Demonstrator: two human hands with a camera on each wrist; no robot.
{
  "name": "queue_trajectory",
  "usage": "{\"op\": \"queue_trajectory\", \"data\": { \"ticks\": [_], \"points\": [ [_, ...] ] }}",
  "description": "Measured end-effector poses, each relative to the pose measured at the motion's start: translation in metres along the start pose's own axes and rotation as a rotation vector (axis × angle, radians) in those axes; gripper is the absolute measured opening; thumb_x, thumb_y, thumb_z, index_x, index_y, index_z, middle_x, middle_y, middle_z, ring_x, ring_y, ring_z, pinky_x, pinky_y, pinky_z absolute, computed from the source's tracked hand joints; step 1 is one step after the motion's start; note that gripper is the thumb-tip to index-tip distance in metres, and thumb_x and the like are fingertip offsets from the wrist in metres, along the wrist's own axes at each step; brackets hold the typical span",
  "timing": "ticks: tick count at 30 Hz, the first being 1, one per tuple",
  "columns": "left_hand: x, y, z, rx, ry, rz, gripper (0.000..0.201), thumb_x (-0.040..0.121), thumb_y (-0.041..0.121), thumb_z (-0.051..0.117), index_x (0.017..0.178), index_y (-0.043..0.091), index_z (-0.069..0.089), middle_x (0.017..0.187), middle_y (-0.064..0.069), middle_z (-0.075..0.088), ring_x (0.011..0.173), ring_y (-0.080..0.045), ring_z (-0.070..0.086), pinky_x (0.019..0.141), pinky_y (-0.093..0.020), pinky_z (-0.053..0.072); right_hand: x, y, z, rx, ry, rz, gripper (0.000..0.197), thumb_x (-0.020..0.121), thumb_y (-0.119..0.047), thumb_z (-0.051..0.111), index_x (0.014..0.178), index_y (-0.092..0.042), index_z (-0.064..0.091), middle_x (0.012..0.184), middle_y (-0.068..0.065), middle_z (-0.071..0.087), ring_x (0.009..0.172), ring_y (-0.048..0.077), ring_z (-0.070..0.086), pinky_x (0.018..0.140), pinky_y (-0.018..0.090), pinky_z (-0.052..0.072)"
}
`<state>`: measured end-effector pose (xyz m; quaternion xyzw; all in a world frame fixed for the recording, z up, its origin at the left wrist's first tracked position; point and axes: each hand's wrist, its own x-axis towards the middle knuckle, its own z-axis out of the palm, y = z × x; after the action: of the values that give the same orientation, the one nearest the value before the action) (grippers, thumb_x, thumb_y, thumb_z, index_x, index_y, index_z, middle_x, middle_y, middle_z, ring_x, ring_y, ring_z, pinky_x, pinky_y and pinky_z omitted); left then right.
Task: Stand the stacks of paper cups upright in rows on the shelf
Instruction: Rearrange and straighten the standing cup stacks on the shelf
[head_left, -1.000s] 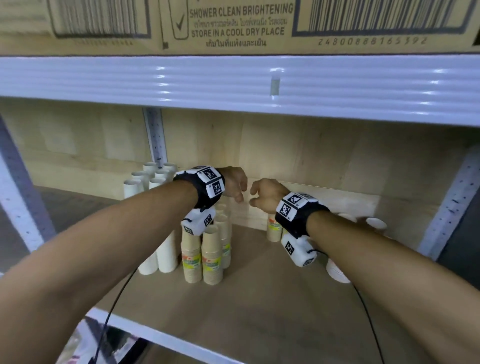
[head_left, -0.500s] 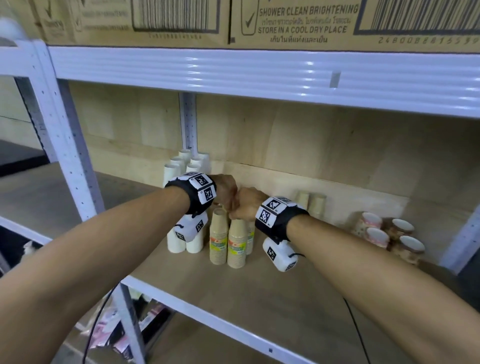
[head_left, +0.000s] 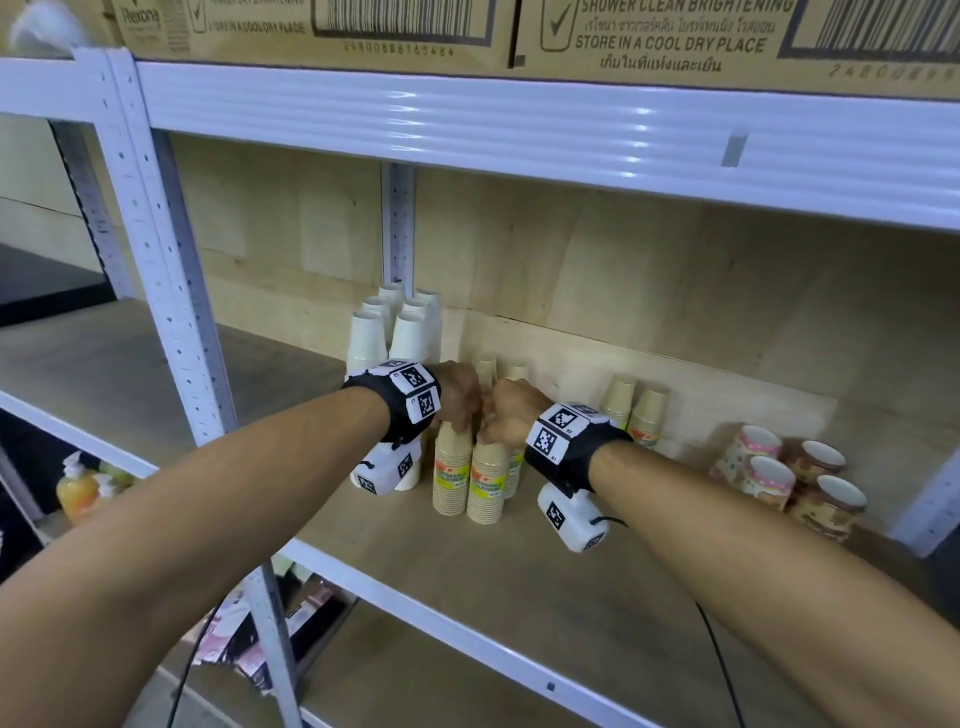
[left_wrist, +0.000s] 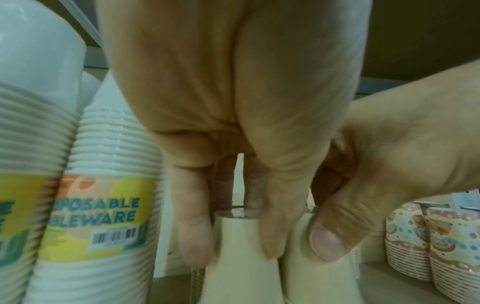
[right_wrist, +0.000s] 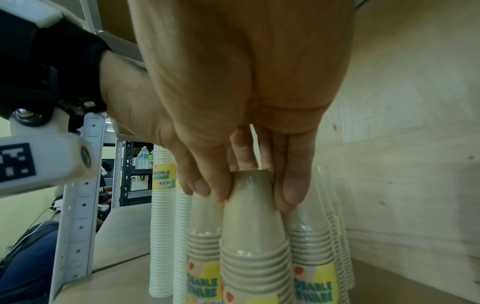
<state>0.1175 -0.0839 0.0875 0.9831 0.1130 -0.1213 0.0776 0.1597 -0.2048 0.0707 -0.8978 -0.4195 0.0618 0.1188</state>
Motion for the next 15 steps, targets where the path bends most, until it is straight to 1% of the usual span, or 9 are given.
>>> {"op": "queue_trajectory", "data": {
  "ticks": [3, 5, 6, 9, 11, 12, 13, 14, 15],
  "points": [
    [0.000, -0.001, -0.001, -0.026, -0.003, 0.012, 0.035, 0.082, 0.010, 0.073, 0.116, 0.005, 0.068, 0.111, -0.016, 0.070, 0.097, -0.034, 0.069, 0.078, -0.040, 0.059, -0.001, 0.000, -0.001, 0.012, -0.001, 0.010, 0.029, 0.076, -0.016, 0.076, 0.073, -0.022, 0.048, 0.087, 0.006, 0.056, 0.093, 0.028, 0.063, 0.067, 0.028, 0.042],
    [0.000, -0.001, -0.002, -0.034, -0.020, 0.019, 0.034, 0.082, 0.010, 0.074, 0.115, 0.006, 0.069, 0.110, -0.016, 0.070, 0.097, -0.034, 0.070, 0.075, -0.037, 0.059, -0.003, 0.001, -0.002, 0.005, -0.017, 0.009, 0.021, 0.077, -0.016, 0.077, 0.072, -0.016, 0.057, 0.085, 0.007, 0.057, 0.086, 0.025, 0.061, 0.065, 0.027, 0.041],
    [0.000, 0.000, -0.003, -0.039, -0.030, 0.020, 0.034, 0.082, 0.010, 0.074, 0.115, 0.007, 0.069, 0.111, -0.015, 0.070, 0.095, -0.033, 0.070, 0.072, -0.035, 0.059, -0.004, 0.001, -0.004, -0.001, -0.022, 0.011, 0.016, 0.077, -0.017, 0.078, 0.076, -0.013, 0.063, 0.084, 0.007, 0.057, 0.083, 0.024, 0.060, 0.064, 0.027, 0.040],
    [0.000, 0.004, -0.006, -0.070, -0.059, 0.051, 0.033, 0.083, 0.010, 0.072, 0.116, 0.008, 0.068, 0.115, -0.013, 0.068, 0.083, -0.025, 0.067, 0.064, -0.028, 0.057, -0.007, 0.006, -0.007, 0.015, -0.041, 0.030, 0.017, 0.077, -0.019, 0.079, 0.084, -0.010, 0.065, 0.085, 0.006, 0.059, 0.081, 0.022, 0.060, 0.060, 0.024, 0.041],
    [0.000, 0.010, -0.007, -0.069, -0.068, 0.058, 0.035, 0.085, 0.010, 0.071, 0.119, 0.008, 0.066, 0.113, -0.011, 0.067, 0.071, -0.018, 0.064, 0.057, -0.023, 0.055, -0.010, 0.010, -0.010, 0.019, -0.056, 0.051, 0.026, 0.077, -0.020, 0.079, 0.094, -0.004, 0.069, 0.092, 0.008, 0.065, 0.085, 0.023, 0.063, 0.062, 0.025, 0.044],
    [0.001, 0.014, -0.007, -0.070, -0.074, 0.063, 0.035, 0.085, 0.010, 0.072, 0.119, 0.007, 0.066, 0.112, -0.011, 0.066, 0.068, -0.016, 0.063, 0.053, -0.021, 0.054, -0.012, 0.013, -0.012, 0.023, -0.065, 0.055, 0.029, 0.077, -0.021, 0.079, 0.097, -0.003, 0.070, 0.095, 0.009, 0.067, 0.087, 0.023, 0.064, 0.063, 0.025, 0.045],
    [0.003, 0.017, -0.007, -0.078, -0.083, 0.068, 0.037, 0.084, 0.009, 0.072, 0.120, 0.006, 0.065, 0.114, -0.013, 0.066, 0.069, -0.018, 0.064, 0.053, -0.021, 0.054, -0.014, 0.015, -0.014, 0.030, -0.072, 0.056, 0.028, 0.077, -0.021, 0.078, 0.097, -0.003, 0.069, 0.095, 0.009, 0.067, 0.086, 0.023, 0.064, 0.062, 0.025, 0.045],
    [0.003, 0.022, -0.008, -0.086, -0.094, 0.073, 0.038, 0.083, 0.009, 0.073, 0.120, 0.005, 0.065, 0.116, -0.014, 0.066, 0.074, -0.022, 0.067, 0.055, -0.024, 0.057, -0.017, 0.018, -0.016, 0.034, -0.078, 0.055, 0.025, 0.077, -0.020, 0.078, 0.094, -0.005, 0.067, 0.093, 0.007, 0.066, 0.083, 0.021, 0.062, 0.059, 0.024, 0.044],
    [0.004, 0.028, -0.009, -0.090, -0.108, 0.081, 0.039, 0.082, 0.008, 0.074, 0.120, 0.005, 0.065, 0.117, -0.015, 0.066, 0.081, -0.026, 0.069, 0.061, -0.029, 0.060, -0.019, 0.022, -0.019, 0.036, -0.084, 0.062, 0.022, 0.077, -0.020, 0.078, 0.090, -0.008, 0.065, 0.091, 0.005, 0.064, 0.082, 0.019, 0.060, 0.058, 0.023, 0.043]
  ]
}}
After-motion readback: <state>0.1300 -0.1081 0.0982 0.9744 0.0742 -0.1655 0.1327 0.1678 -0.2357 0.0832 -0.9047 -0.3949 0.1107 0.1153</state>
